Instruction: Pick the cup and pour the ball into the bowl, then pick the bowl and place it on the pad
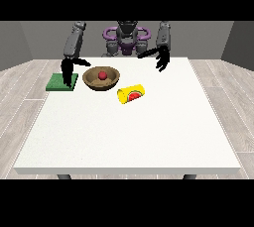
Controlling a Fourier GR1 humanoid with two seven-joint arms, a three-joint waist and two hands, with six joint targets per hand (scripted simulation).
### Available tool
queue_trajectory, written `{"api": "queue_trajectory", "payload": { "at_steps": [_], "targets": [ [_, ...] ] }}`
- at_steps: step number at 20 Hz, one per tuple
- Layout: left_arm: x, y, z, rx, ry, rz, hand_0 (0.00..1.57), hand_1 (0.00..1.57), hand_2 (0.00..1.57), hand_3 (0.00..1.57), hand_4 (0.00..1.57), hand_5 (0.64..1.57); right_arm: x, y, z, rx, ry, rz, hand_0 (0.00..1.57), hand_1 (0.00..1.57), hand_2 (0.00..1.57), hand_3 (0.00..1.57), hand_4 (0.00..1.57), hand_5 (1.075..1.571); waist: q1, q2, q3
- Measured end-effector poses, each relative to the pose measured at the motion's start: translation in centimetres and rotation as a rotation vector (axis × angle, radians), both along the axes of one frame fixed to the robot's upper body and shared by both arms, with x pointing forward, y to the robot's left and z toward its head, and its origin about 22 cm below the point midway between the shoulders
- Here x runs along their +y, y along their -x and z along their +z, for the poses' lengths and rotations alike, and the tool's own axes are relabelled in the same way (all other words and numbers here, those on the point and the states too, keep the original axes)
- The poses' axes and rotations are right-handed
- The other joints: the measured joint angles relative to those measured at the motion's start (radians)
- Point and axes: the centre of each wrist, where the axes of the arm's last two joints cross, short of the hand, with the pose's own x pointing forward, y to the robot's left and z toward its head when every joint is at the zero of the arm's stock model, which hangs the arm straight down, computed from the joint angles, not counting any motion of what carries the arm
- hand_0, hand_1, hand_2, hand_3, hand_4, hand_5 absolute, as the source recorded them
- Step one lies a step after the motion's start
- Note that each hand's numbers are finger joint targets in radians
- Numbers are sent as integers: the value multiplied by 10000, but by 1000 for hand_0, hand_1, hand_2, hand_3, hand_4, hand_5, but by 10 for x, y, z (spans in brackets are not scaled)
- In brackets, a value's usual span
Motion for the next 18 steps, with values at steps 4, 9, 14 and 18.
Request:
{"api": "queue_trajectory", "payload": {
  "at_steps": [4, 9, 14, 18],
  "targets": [
    [1, 2, -3, 148, 186, -124, 0, 0, 0, 0, 0, 1547, 6, 8, -20, 278, -115, -23, 0, 0, 0, 0, 208, 1546, 48, -114, 8],
    [-12, 4, 15, -219, 134, -557, 0, 0, 0, 0, 0, 1555, 2, 11, -30, 67, -413, -228, 0, 0, 0, 0, 199, 1539, 447, 205, -47],
    [-19, 4, 41, -710, 37, -966, 0, 0, 0, 0, 0, 1558, -10, 19, -33, -529, -593, -507, 0, 0, 0, 0, 192, 1528, 784, 482, -280],
    [-21, 4, 48, -847, -53, -1135, 0, 0, 0, 0, 0, 1562, -11, 21, -35, -498, -593, -838, 0, 0, 0, 0, 244, 1532, 894, 511, -355]
  ]
}}
